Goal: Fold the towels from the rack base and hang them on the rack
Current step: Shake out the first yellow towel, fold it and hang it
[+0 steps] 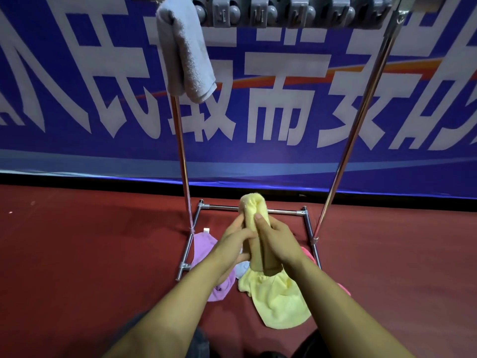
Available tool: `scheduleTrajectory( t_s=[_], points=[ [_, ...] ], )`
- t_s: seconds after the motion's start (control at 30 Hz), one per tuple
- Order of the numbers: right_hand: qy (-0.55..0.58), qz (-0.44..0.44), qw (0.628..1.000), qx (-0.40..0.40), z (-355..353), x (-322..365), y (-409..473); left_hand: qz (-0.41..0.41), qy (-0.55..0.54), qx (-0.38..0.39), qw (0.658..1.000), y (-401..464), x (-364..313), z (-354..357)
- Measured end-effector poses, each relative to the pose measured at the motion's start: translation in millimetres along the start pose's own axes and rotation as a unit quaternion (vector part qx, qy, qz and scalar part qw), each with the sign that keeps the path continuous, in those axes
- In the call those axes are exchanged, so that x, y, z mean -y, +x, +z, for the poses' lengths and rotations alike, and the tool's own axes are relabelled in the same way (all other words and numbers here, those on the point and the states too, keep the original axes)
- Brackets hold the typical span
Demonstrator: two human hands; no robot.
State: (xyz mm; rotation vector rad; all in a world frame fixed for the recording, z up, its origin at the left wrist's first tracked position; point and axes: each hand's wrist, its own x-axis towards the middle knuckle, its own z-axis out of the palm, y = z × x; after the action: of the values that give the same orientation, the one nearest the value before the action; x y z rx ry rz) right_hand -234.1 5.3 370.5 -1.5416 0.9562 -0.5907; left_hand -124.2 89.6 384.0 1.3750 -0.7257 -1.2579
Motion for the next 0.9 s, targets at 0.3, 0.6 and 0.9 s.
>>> scheduleTrajectory(
  t_s=[0.3,0.6,0.9],
  points=[
    [-0.024,-0.051,0.998,-0.008,2.1,1.3,-4.6,0.099,0.222,-0.191,0.951,7.2,10.9,1.6],
    [-0.076,-0.116,0.984,-0.110,-13.4,32.6,-11.2,0.180,0.303,-0.247,0.903,-6.6,-31.1,-7.3],
    [-0.082,-0.209,0.962,-0.157,-29.0,176.8,-6.7,0.269,0.266,-0.299,0.876,-26.7,-171.4,5.9]
  ],
)
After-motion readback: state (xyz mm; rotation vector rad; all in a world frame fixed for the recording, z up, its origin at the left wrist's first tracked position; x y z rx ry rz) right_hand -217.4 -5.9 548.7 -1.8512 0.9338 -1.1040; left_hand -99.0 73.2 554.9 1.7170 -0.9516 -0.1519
